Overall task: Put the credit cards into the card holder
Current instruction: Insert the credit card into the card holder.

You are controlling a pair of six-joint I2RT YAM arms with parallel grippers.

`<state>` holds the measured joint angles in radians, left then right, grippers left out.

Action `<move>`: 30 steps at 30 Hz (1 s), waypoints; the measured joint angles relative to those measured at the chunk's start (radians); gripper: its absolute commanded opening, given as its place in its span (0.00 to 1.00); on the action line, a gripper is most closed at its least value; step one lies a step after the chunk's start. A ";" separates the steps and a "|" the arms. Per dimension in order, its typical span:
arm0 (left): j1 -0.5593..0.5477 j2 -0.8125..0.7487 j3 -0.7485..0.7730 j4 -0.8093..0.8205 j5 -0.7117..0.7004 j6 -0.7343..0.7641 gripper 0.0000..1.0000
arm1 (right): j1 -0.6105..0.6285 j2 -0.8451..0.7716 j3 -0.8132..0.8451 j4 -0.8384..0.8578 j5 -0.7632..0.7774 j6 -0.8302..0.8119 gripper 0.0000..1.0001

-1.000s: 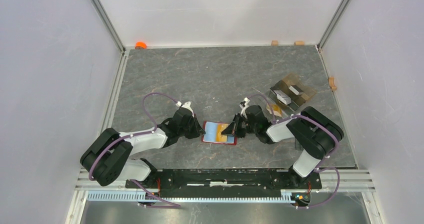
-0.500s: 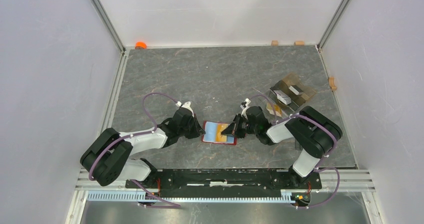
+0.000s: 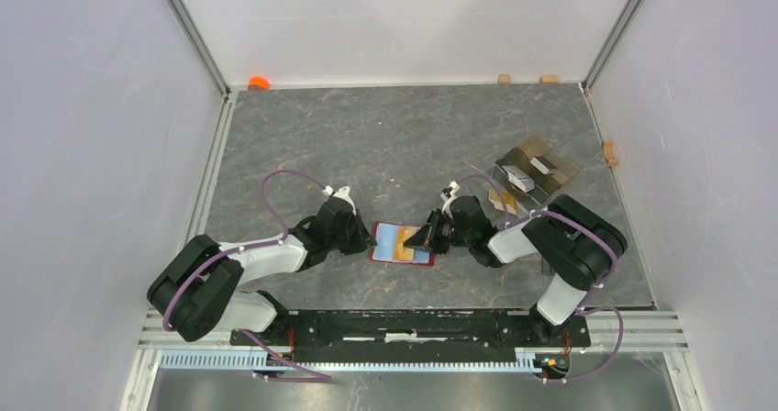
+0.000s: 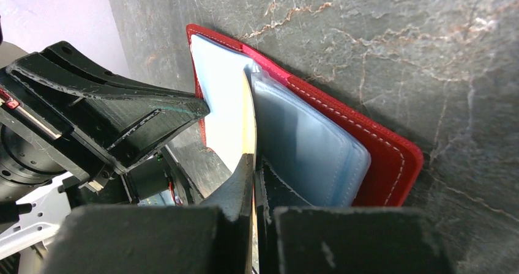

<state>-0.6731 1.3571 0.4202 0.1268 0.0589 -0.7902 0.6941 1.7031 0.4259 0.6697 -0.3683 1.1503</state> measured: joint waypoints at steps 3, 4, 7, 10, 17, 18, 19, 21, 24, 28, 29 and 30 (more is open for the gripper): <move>0.000 0.000 0.001 -0.001 0.000 0.000 0.02 | 0.002 0.000 0.000 0.000 0.003 0.002 0.00; 0.000 0.000 0.001 -0.002 0.000 0.000 0.02 | 0.003 0.000 0.000 0.002 0.004 0.003 0.00; 0.000 0.001 0.002 -0.002 0.000 0.000 0.02 | 0.004 0.005 0.000 0.008 0.005 0.005 0.00; 0.000 0.002 0.003 -0.003 0.000 0.000 0.02 | 0.006 0.015 0.003 0.017 0.003 0.005 0.00; 0.002 0.003 0.003 -0.003 0.003 0.000 0.02 | 0.011 0.047 0.030 0.023 -0.010 0.005 0.00; 0.003 0.003 0.004 -0.003 0.004 0.000 0.02 | 0.011 0.051 0.033 0.023 -0.012 0.005 0.00; 0.003 0.003 0.004 -0.003 0.005 0.000 0.02 | 0.011 0.053 0.037 0.021 -0.014 0.005 0.01; 0.003 0.003 0.004 -0.003 0.005 0.000 0.02 | 0.013 0.058 0.044 0.017 -0.015 0.004 0.04; 0.003 0.003 0.004 -0.004 0.005 0.000 0.02 | 0.013 0.060 0.058 -0.007 -0.016 -0.004 0.11; 0.003 0.000 0.004 -0.005 0.003 0.000 0.02 | 0.019 0.038 0.091 -0.089 -0.005 -0.042 0.24; 0.003 -0.002 0.004 -0.006 0.003 0.000 0.02 | 0.020 0.030 0.098 -0.111 0.002 -0.054 0.27; 0.003 -0.003 0.004 -0.006 0.003 0.000 0.02 | 0.024 0.018 0.107 -0.139 0.014 -0.070 0.29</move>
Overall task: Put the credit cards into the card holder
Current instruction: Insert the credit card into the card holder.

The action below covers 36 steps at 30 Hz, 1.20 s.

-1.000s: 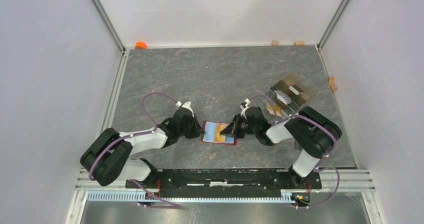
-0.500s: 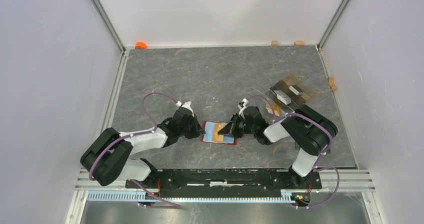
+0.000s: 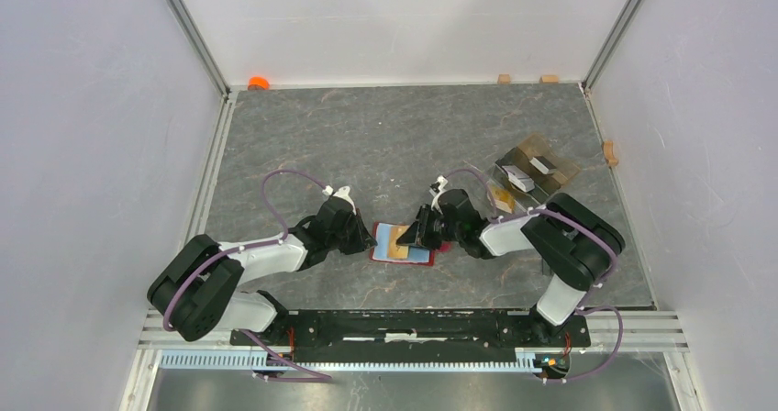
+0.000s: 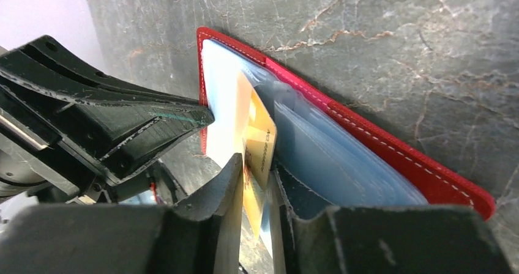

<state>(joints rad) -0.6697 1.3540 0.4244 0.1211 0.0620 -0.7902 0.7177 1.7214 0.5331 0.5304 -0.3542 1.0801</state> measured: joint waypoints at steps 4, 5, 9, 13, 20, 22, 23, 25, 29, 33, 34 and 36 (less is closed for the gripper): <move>-0.001 0.001 0.000 0.009 0.002 0.000 0.02 | 0.015 -0.043 0.028 -0.100 0.046 -0.059 0.35; -0.002 0.002 0.000 0.014 0.002 0.000 0.02 | 0.018 -0.053 0.034 -0.123 0.055 -0.071 0.36; -0.002 0.001 -0.005 0.024 0.003 -0.001 0.02 | 0.024 -0.102 0.051 -0.222 0.108 -0.124 0.38; -0.004 0.000 -0.007 0.027 0.001 -0.001 0.02 | 0.025 -0.153 0.060 -0.318 0.165 -0.172 0.38; -0.005 0.000 -0.011 0.036 0.003 -0.002 0.02 | 0.038 -0.183 0.089 -0.421 0.216 -0.228 0.35; -0.004 0.001 -0.012 0.038 0.003 -0.001 0.02 | 0.048 -0.182 0.093 -0.429 0.220 -0.233 0.33; -0.004 0.001 -0.012 0.039 0.003 -0.002 0.02 | 0.054 -0.179 0.097 -0.432 0.221 -0.234 0.32; -0.004 0.001 -0.012 0.039 0.004 -0.002 0.02 | 0.066 -0.169 0.105 -0.435 0.220 -0.233 0.30; -0.004 0.000 -0.015 0.042 0.004 -0.002 0.02 | 0.083 -0.140 0.129 -0.438 0.218 -0.233 0.27; -0.004 0.000 -0.020 0.053 0.008 -0.002 0.02 | 0.092 -0.112 0.159 -0.449 0.216 -0.237 0.26; -0.004 -0.001 -0.021 0.055 0.009 -0.002 0.02 | 0.093 -0.107 0.167 -0.455 0.216 -0.240 0.26; -0.004 -0.003 -0.027 0.064 0.010 -0.002 0.02 | 0.095 -0.093 0.190 -0.471 0.217 -0.245 0.26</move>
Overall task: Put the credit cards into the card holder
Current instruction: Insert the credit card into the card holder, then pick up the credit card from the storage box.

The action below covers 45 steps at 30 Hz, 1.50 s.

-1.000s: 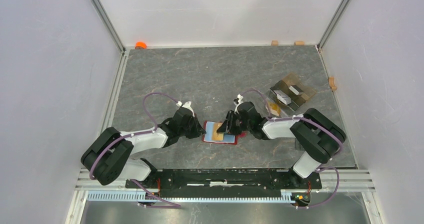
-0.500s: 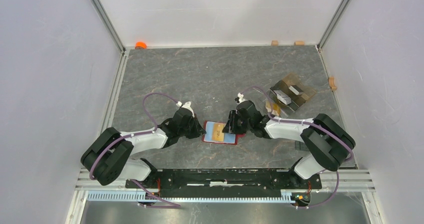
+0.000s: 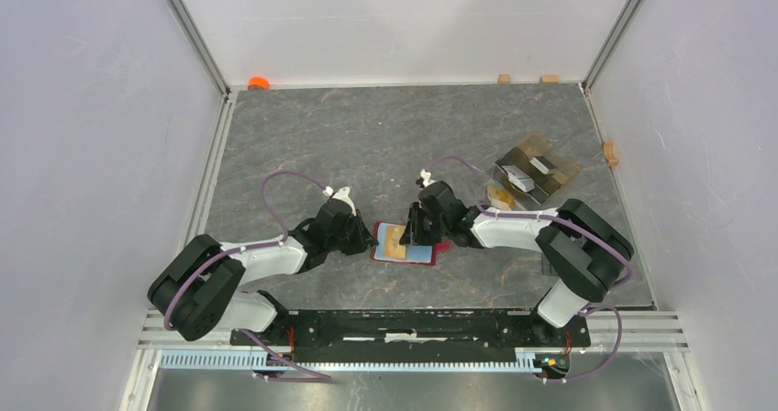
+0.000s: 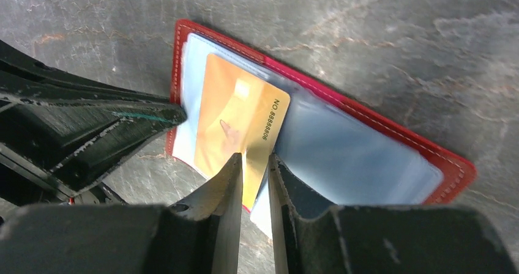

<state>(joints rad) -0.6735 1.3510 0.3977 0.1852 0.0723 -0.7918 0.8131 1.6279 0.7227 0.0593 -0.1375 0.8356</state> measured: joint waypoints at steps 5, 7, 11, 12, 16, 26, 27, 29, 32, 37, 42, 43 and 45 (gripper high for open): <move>0.000 -0.007 -0.015 0.023 0.011 0.000 0.02 | 0.019 0.047 0.064 -0.030 0.000 -0.014 0.26; 0.000 -0.012 -0.021 0.030 0.014 0.000 0.02 | 0.026 0.060 0.082 -0.039 0.003 -0.019 0.27; 0.000 -0.027 -0.038 0.041 0.023 0.000 0.02 | 0.031 0.066 0.092 -0.046 0.005 -0.023 0.29; 0.000 -0.030 -0.042 0.045 0.028 -0.001 0.02 | 0.031 0.066 0.092 -0.047 0.004 -0.023 0.30; 0.002 -0.036 -0.049 0.048 0.044 -0.003 0.19 | 0.032 0.066 0.102 -0.062 0.012 -0.032 0.33; 0.003 -0.208 -0.003 -0.226 0.078 -0.003 0.94 | -0.017 -0.179 0.171 -0.303 0.168 -0.247 0.78; 0.006 -0.226 0.010 -0.263 0.078 0.004 0.98 | -0.048 -0.224 0.179 -0.331 0.180 -0.286 0.82; 0.028 -0.268 0.058 -0.357 0.080 0.020 1.00 | -0.113 -0.286 0.196 -0.378 0.212 -0.354 0.90; 0.096 -0.295 0.165 -0.468 0.106 0.076 1.00 | -0.211 -0.327 0.222 -0.454 0.281 -0.462 0.95; 0.230 -0.248 0.412 -0.631 0.161 0.230 1.00 | -0.366 -0.331 0.228 -0.533 0.349 -0.605 0.95; 0.290 -0.151 0.617 -0.723 0.175 0.381 1.00 | -0.502 -0.252 0.274 -0.552 0.356 -0.721 0.92; 0.296 -0.134 0.639 -0.733 0.176 0.402 1.00 | -0.518 -0.224 0.286 -0.548 0.355 -0.742 0.91; 0.306 -0.111 0.654 -0.739 0.180 0.430 1.00 | -0.540 -0.167 0.309 -0.546 0.348 -0.784 0.91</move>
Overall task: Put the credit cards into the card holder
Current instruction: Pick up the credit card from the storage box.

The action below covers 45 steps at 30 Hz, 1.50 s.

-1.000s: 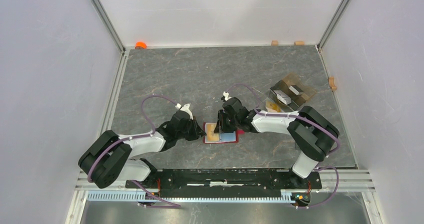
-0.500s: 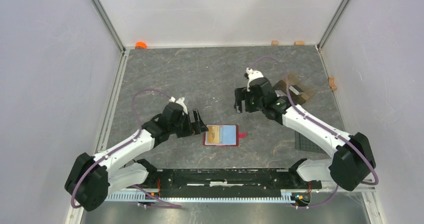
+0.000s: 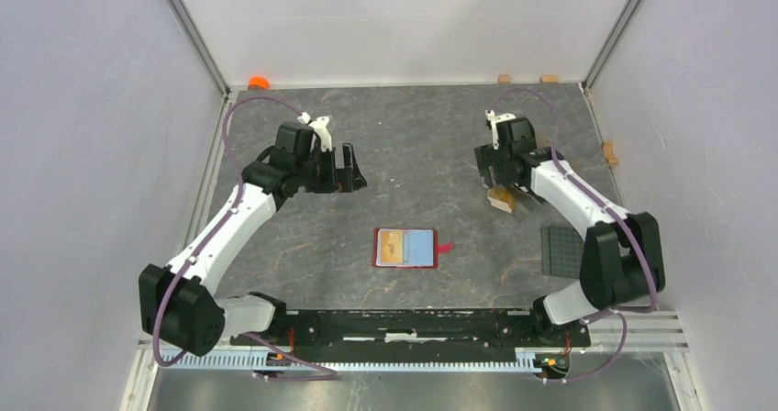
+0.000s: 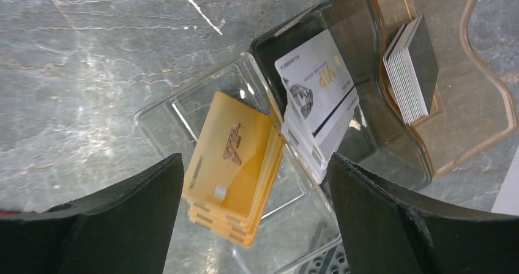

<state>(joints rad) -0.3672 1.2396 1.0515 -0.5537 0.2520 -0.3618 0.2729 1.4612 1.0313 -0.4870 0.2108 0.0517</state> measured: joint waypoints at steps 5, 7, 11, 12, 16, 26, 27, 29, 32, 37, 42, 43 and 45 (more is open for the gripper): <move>0.021 0.025 -0.004 -0.032 0.013 0.038 1.00 | -0.013 0.110 0.039 0.014 0.003 -0.096 0.91; 0.026 0.025 -0.007 -0.037 0.013 0.045 1.00 | -0.014 0.139 0.051 0.023 0.010 -0.131 0.90; 0.030 0.025 -0.011 -0.043 0.013 0.051 1.00 | -0.014 0.204 0.090 0.044 0.043 -0.195 0.90; 0.031 0.026 -0.011 -0.043 0.013 0.051 1.00 | -0.014 0.221 0.098 0.058 0.055 -0.213 0.90; 0.031 0.026 -0.012 -0.043 0.014 0.051 1.00 | -0.014 0.260 0.103 0.089 0.075 -0.267 0.88; 0.032 0.027 -0.026 -0.043 0.013 0.052 1.00 | -0.040 0.364 0.150 0.097 0.105 -0.296 0.70; 0.032 0.027 -0.026 -0.043 0.013 0.052 1.00 | -0.043 0.365 0.150 0.097 0.103 -0.296 0.67; 0.032 0.027 -0.027 -0.043 0.013 0.052 1.00 | -0.045 0.365 0.150 0.097 0.087 -0.294 0.64; 0.032 0.027 -0.027 -0.043 0.013 0.052 1.00 | -0.046 0.365 0.150 0.095 0.053 -0.291 0.63; 0.032 0.027 -0.028 -0.043 0.012 0.053 1.00 | -0.046 0.347 0.138 0.095 -0.005 -0.291 0.60; 0.032 0.027 -0.028 -0.043 0.012 0.053 1.00 | -0.048 0.287 0.119 0.078 -0.055 -0.286 0.59; 0.032 0.027 -0.028 -0.043 0.012 0.053 1.00 | -0.048 0.282 0.118 0.076 -0.060 -0.285 0.58; 0.032 0.027 -0.028 -0.043 0.012 0.053 1.00 | -0.048 0.267 0.116 0.068 -0.077 -0.284 0.54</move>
<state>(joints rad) -0.3347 1.2671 1.0237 -0.5968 0.2638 -0.3092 0.2253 1.7283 1.1477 -0.4194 0.1333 -0.2321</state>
